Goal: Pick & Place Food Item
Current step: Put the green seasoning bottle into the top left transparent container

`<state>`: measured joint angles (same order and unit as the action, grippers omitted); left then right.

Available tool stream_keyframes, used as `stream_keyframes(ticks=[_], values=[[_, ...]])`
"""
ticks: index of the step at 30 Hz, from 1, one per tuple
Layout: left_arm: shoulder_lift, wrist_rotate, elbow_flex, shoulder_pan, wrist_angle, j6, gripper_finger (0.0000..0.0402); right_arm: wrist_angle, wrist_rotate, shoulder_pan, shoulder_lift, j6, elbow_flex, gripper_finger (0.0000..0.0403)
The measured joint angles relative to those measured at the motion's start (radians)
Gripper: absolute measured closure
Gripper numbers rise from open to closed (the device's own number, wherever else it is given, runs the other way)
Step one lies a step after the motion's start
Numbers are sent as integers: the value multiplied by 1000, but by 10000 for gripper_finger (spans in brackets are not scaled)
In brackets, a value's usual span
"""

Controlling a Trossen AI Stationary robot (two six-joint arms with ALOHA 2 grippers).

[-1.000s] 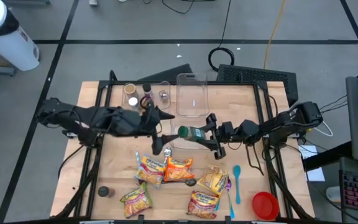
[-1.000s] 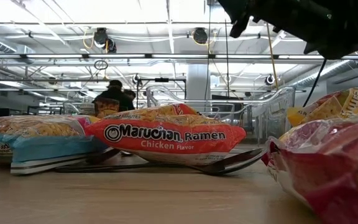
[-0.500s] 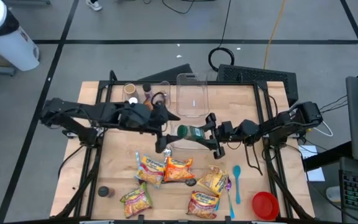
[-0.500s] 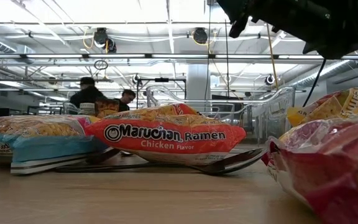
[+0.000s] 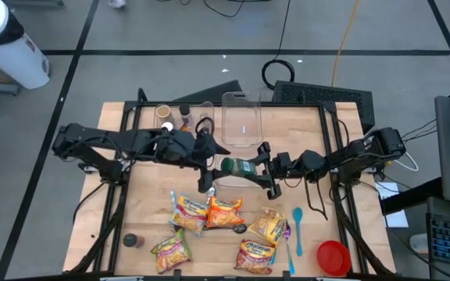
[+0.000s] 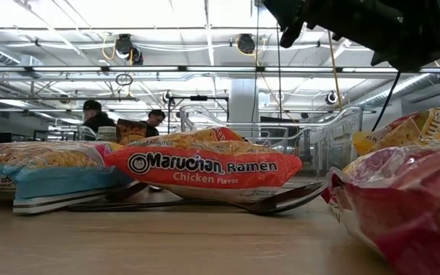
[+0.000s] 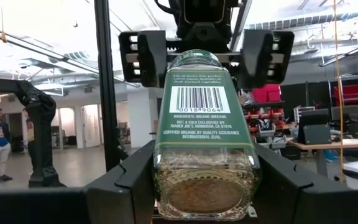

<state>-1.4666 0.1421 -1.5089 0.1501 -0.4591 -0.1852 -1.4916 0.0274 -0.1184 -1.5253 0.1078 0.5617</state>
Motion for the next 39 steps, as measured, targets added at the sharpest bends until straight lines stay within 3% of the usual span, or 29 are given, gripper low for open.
stream_keyframes(ticks=[8,15,17,22,24,28,32,35,39], values=[[1,-8,0,1,0,-1,195,0,-2,0,0,1,0,217],[9,-9,-16,-4,-40,-19,194,4,-9,8,0,-7,1,216],[11,-7,-51,-10,-98,-31,194,13,-43,10,0,12,4,182],[49,46,-163,-13,-230,-40,194,88,-78,10,0,26,-2,37],[48,84,-202,-14,-302,-31,194,113,-78,10,0,15,-2,17],[41,176,-284,-35,-458,-39,194,137,-62,9,0,14,-2,43],[48,275,-323,-125,-642,-91,194,134,41,8,0,14,-2,63],[39,269,-318,-236,-738,-105,194,132,67,8,0,13,-2,66],[36,171,-301,-426,-765,-61,194,134,64,10,0,11,-2,64]])
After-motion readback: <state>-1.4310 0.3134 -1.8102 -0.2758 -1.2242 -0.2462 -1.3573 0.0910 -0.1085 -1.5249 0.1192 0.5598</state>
